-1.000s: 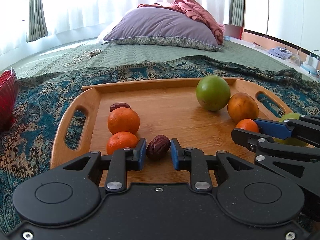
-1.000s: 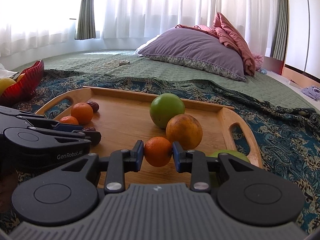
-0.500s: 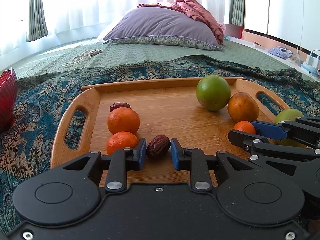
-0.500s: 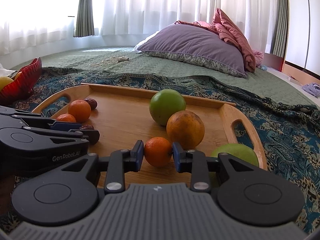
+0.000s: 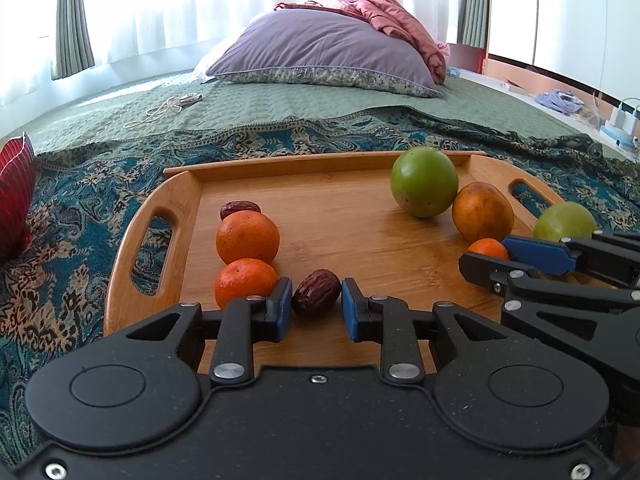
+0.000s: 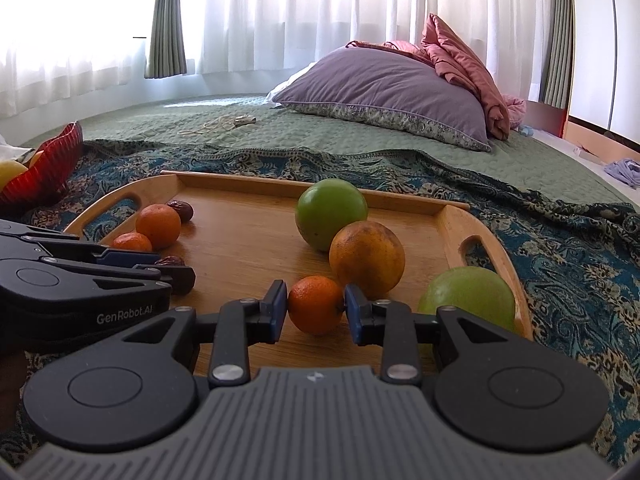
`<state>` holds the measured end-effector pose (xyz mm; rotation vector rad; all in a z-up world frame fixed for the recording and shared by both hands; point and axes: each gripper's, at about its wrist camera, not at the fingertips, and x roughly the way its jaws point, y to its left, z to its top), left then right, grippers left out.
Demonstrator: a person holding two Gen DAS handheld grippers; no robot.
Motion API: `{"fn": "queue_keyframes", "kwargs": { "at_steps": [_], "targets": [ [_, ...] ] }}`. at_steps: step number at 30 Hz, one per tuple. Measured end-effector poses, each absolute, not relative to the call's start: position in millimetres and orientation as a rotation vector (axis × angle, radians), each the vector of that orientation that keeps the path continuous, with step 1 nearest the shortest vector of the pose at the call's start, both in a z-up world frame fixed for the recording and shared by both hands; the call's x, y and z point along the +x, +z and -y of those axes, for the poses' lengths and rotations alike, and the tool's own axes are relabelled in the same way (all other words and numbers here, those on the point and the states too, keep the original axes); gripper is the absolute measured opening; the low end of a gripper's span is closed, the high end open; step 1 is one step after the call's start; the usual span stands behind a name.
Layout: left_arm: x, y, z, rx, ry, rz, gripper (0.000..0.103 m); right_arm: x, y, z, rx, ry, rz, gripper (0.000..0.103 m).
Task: Organize fruits
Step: 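Release the mandarin with the right tool while the left tool releases the date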
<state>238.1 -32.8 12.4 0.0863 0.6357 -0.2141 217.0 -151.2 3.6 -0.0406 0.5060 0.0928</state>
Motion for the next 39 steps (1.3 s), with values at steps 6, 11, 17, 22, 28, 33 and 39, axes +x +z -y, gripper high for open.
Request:
{"fn": "queue_keyframes", "kwargs": {
  "at_steps": [6,11,17,22,28,33,39],
  "targets": [
    [233,14,33,0.083,-0.212,-0.646,0.026,213,8,152,-0.041,0.091,-0.496,0.039],
    [227,20,32,0.076,-0.22,-0.643,0.036,208,12,152,-0.038,0.085,-0.483,0.039],
    [215,32,29,0.075,-0.227,-0.625,0.048,197,21,155,-0.011,0.072,-0.455,0.056],
    [195,43,29,0.087,-0.207,-0.581,0.069,184,30,161,0.012,0.059,-0.423,0.065],
    [175,53,24,0.091,-0.185,-0.544,0.085,168,39,171,0.029,0.046,-0.395,0.078],
    [161,59,17,0.073,-0.183,-0.54,0.093,153,44,176,0.022,0.028,-0.363,0.092],
    [144,59,10,0.056,-0.184,-0.54,0.097,139,45,179,0.013,0.039,-0.364,0.103]
  ]
}}
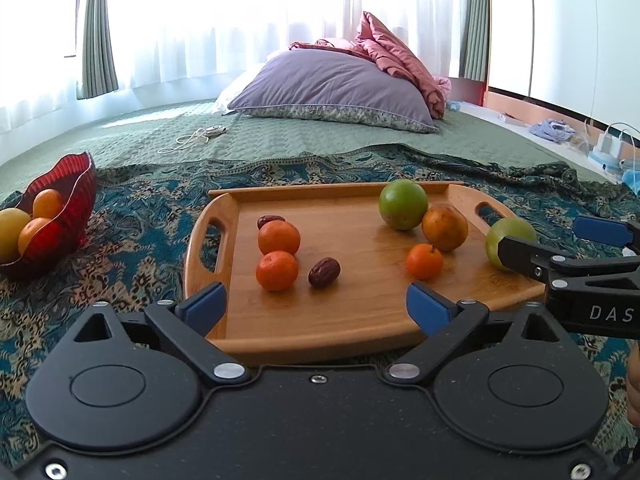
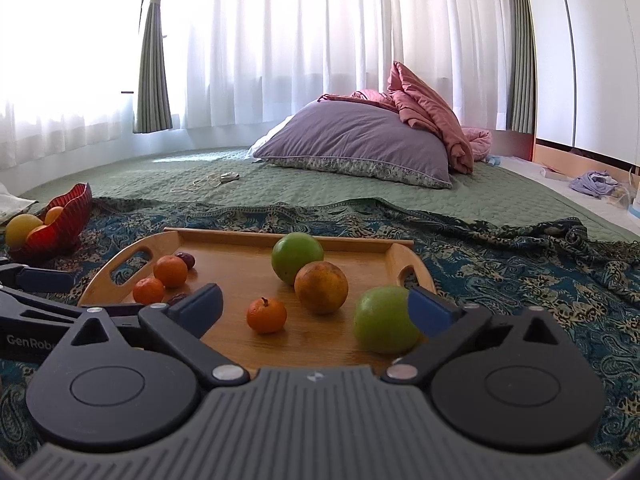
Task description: Organize fruits
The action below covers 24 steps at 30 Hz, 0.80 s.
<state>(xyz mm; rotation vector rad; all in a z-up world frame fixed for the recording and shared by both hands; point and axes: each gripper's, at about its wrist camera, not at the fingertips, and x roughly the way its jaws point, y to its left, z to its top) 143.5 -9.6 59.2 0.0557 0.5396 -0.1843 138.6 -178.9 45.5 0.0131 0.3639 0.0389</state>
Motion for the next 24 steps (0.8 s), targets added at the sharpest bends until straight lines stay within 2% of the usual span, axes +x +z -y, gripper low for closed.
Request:
{"fn": "queue_keyframes", "kwargs": {
  "at_steps": [8,24],
  "targets": [
    [121,52,2,0.03,-0.163,-0.55,0.101,119,38,177,-0.015,0.046,-0.387,0.103],
    [108,9,-2,0.051,-0.088,-0.632,0.101,101,-8,179,0.051,0.014,-0.499,0.103]
  ]
}}
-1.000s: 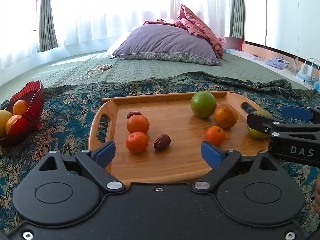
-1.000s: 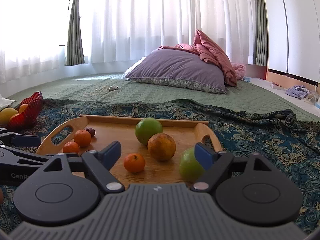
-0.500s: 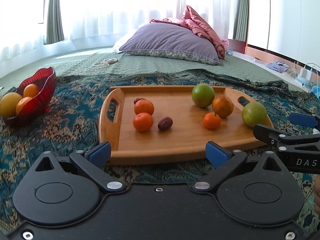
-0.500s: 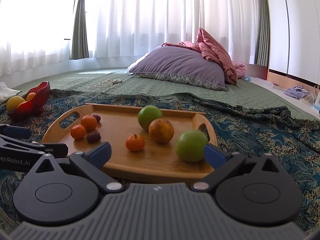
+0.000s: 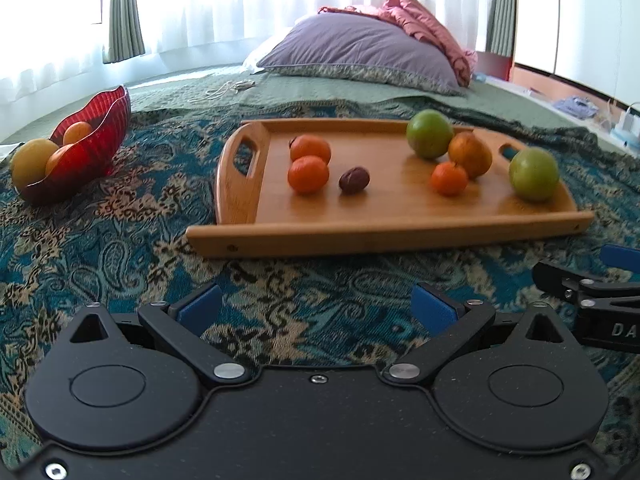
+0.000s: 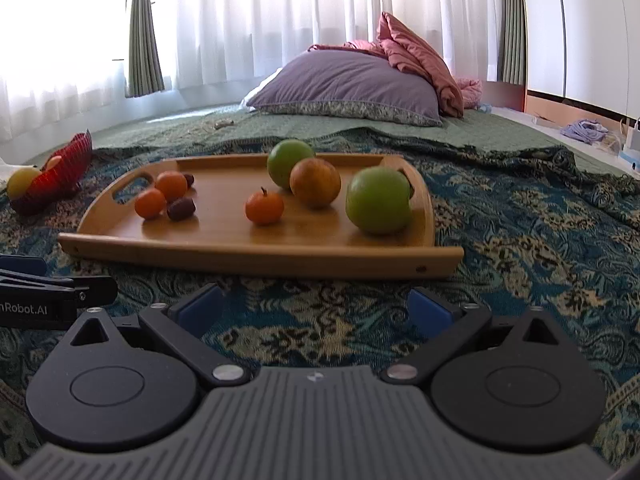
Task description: Organize fruits
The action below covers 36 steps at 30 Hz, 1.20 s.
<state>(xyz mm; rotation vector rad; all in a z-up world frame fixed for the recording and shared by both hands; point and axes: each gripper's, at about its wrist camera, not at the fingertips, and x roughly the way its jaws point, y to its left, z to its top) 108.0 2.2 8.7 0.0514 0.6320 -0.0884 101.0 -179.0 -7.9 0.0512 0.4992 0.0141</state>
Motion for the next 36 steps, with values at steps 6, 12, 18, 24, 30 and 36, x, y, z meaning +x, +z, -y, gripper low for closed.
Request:
{"fn": "queue_keyframes", "kwargs": {
  "at_steps": [6,12,18,24,30,36],
  "targets": [
    [112,-3,1,0.062,-0.063,-0.661,0.103,103,-17,178,0.05,0.0,-0.527,0.103],
    [111,-8,-1,0.049,-0.061,-0.65,0.103,105,-24,173,0.022,-0.005,-0.556,0.103],
    [109,-10,0,0.047,-0.059,-0.642,0.103,106,-27,166,-0.028,-0.009,-0.557,0.103],
    [109,-10,-2,0.037,-0.057,-0.64,0.103,105,-28,169,0.004,-0.003,-0.55,0.103],
    [110,-9,-2,0.037,-0.057,-0.643,0.103,104,-28,168,-0.008,-0.013,-0.543,0.103],
    [110,-10,-2,0.038,-0.053,-0.641,0.103,103,-29,167,-0.014,-0.017,-0.538,0.103]
  ]
}}
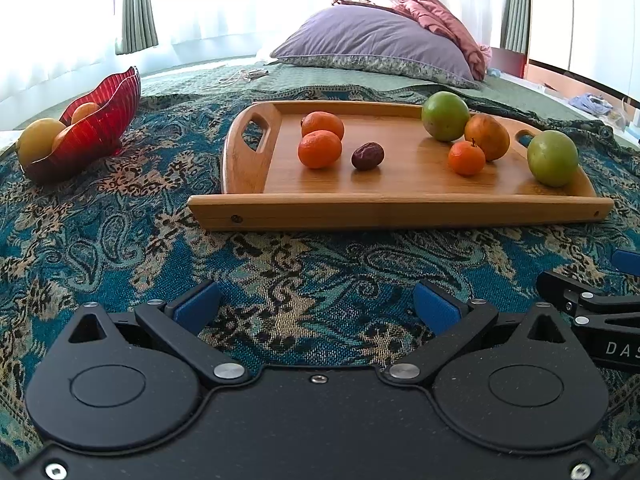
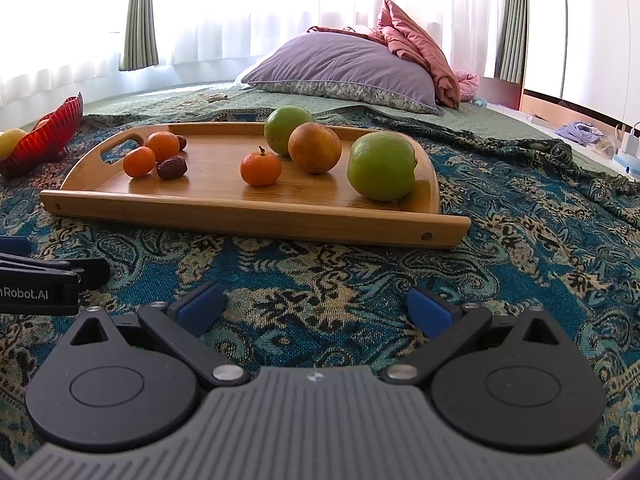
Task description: Organize fruits
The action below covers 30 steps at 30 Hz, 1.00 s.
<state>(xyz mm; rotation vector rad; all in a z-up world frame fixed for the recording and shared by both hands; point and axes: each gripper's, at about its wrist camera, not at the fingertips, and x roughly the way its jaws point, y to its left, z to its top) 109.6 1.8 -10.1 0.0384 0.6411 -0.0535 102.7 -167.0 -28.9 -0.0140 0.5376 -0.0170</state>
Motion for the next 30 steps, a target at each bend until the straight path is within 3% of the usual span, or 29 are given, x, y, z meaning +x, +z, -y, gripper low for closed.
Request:
{"fn": "queue_keyframes", "kwargs": {
  "at_steps": [30],
  "targets": [
    [109.0,-10.2,-1.4,0.035,-0.055,-0.637,0.103,101.0,-27.8,167.9,-0.012,-0.021,-0.53,0.103]
  ]
}}
